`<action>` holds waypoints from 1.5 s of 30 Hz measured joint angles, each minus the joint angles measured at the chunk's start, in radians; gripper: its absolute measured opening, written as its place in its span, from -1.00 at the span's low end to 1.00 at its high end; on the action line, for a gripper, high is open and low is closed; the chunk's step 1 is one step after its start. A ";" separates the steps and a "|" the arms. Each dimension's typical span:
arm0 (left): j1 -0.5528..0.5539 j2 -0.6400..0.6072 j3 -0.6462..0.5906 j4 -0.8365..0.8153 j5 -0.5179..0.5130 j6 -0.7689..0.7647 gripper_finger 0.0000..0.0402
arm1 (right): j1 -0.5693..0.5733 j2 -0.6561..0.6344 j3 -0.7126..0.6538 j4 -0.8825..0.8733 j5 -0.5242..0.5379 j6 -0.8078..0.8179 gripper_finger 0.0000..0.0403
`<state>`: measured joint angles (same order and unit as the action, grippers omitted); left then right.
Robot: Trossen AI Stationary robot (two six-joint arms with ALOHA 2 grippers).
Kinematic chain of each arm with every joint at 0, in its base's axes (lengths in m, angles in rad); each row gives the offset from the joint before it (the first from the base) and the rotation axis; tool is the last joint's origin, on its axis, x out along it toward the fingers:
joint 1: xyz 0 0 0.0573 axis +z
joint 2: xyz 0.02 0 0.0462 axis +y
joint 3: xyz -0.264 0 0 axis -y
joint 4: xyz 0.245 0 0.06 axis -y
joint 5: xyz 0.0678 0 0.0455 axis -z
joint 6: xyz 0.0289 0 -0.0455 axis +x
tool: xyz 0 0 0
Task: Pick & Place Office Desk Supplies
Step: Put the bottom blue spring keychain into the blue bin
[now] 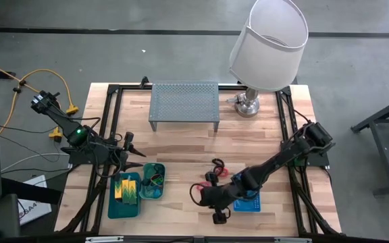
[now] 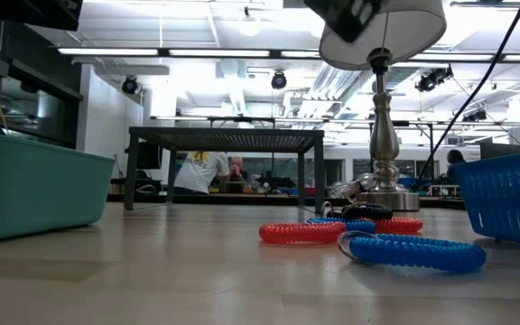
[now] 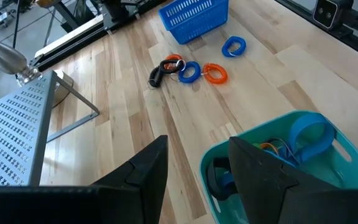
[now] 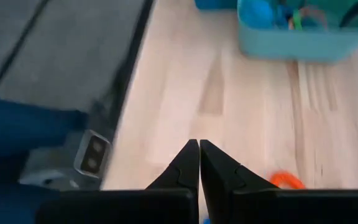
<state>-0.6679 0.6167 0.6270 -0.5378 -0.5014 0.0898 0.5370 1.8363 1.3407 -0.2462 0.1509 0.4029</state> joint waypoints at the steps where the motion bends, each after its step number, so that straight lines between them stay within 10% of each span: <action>1: 0.000 0.000 0.000 0.002 0.000 0.000 -0.20 | 0.000 0.005 0.000 -0.019 0.000 -0.005 -0.99; 18: 0.000 0.001 0.000 0.018 0.000 0.000 -0.20 | -0.002 0.112 0.000 -0.115 -0.043 -0.060 -0.45; 45: 0.000 0.001 0.000 0.024 0.000 0.000 -0.20 | -0.010 0.170 -0.002 -0.271 0.033 -0.005 -0.51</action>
<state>-0.6678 0.6178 0.6270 -0.5137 -0.5018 0.0898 0.5274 2.0068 1.3392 -0.5173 0.1844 0.3979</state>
